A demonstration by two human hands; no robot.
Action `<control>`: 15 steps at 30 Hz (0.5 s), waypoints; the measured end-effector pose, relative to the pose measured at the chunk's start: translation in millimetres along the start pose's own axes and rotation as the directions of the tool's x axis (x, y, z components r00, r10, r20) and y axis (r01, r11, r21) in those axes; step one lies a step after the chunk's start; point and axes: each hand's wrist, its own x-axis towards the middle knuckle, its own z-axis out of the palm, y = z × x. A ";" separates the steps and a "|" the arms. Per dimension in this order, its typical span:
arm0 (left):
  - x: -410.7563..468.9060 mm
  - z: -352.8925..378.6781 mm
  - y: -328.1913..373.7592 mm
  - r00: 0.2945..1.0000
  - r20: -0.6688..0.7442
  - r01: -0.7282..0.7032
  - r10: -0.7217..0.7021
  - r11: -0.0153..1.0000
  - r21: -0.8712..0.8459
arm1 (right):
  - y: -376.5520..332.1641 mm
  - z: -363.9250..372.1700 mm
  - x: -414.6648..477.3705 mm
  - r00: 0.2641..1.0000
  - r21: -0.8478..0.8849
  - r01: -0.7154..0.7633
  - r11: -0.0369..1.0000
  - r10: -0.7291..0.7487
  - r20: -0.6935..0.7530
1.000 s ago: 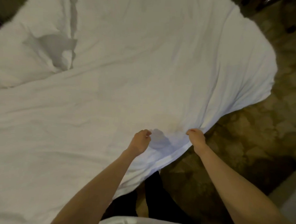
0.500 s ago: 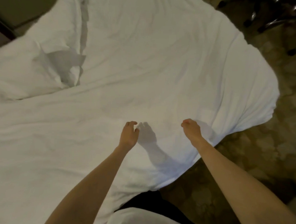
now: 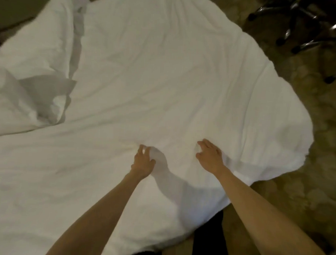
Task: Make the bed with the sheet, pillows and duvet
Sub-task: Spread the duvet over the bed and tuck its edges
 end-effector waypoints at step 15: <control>62.7 141.6 300.7 0.992 0.047 -0.125 0.118 0.971 0.203 | 349.7 -172.9 94.4 0.922 -0.375 -0.246 0.894 0.335 0.194</control>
